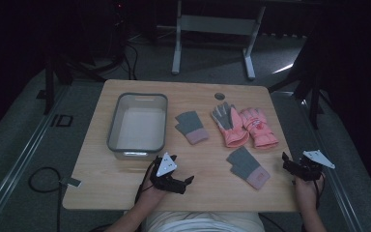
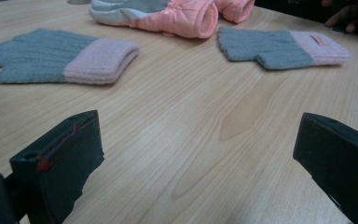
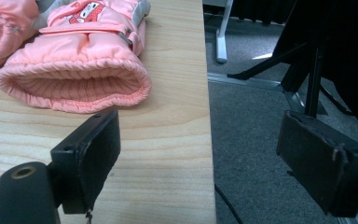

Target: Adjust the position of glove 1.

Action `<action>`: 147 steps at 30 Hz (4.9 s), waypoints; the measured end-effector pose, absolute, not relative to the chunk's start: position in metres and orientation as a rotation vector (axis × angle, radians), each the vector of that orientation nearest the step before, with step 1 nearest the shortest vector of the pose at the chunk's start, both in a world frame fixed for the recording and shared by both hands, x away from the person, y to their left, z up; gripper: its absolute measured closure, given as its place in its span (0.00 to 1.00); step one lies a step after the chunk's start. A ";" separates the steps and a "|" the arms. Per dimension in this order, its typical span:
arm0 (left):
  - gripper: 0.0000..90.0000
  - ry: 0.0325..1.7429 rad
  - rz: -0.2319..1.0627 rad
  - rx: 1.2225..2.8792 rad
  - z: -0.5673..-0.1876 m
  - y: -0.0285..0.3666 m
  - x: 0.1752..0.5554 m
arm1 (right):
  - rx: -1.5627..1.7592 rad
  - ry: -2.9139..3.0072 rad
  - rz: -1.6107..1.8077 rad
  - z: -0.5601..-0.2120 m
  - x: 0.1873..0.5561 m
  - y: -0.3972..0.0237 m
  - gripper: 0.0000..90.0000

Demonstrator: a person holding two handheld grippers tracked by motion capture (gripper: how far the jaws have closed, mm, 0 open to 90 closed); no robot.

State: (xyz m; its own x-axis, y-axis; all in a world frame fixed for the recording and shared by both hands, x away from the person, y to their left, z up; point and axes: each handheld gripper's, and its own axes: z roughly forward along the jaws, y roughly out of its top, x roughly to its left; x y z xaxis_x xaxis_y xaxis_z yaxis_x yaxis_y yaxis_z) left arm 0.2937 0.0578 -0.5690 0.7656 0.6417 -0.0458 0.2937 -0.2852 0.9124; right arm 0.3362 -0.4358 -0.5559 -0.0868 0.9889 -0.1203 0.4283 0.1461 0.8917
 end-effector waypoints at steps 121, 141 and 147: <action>0.01 0.658 0.382 1.931 -0.569 0.055 0.292 | 0.928 2.277 1.160 -0.447 0.459 -0.179 0.40; 0.01 0.658 0.351 1.917 -0.569 0.057 0.293 | 0.936 2.472 1.054 -0.509 0.496 -0.135 0.70; 0.01 0.653 0.362 1.918 -0.569 0.057 0.292 | 0.965 2.512 1.022 -0.527 0.507 -0.127 0.71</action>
State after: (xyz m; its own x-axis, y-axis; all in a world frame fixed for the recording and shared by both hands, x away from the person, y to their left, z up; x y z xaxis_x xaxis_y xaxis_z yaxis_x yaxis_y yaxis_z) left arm 0.2924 0.0566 -0.5690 0.8066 0.5897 -0.0399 0.2792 -0.3206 0.9052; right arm 0.5074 -0.1271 -0.5271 -0.7445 0.6675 0.0066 0.4825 0.5313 0.6963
